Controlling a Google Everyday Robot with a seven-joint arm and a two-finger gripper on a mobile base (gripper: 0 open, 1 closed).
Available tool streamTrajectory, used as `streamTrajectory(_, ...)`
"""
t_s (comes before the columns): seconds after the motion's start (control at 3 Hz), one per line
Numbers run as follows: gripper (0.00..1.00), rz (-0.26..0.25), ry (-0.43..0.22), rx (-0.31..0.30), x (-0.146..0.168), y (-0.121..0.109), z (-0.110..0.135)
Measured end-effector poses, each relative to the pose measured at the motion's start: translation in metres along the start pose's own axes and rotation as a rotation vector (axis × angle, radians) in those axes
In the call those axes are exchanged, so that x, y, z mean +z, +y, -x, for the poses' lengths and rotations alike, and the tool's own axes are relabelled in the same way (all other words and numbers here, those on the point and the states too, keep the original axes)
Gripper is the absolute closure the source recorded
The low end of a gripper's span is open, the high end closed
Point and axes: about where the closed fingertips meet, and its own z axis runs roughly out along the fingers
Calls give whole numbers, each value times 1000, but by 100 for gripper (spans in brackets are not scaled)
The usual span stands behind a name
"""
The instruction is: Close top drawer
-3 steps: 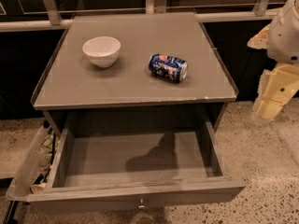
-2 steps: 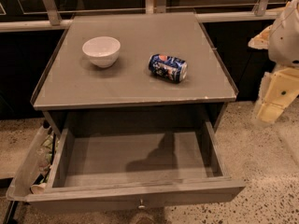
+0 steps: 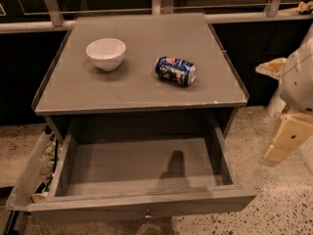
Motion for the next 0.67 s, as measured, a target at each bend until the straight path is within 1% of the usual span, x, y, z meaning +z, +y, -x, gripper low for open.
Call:
streamTrajectory(0.33,18,-3,-40,4,19,22,-10)
streamTrajectory(0.67,42,-6,-73,2,45,43,-18)
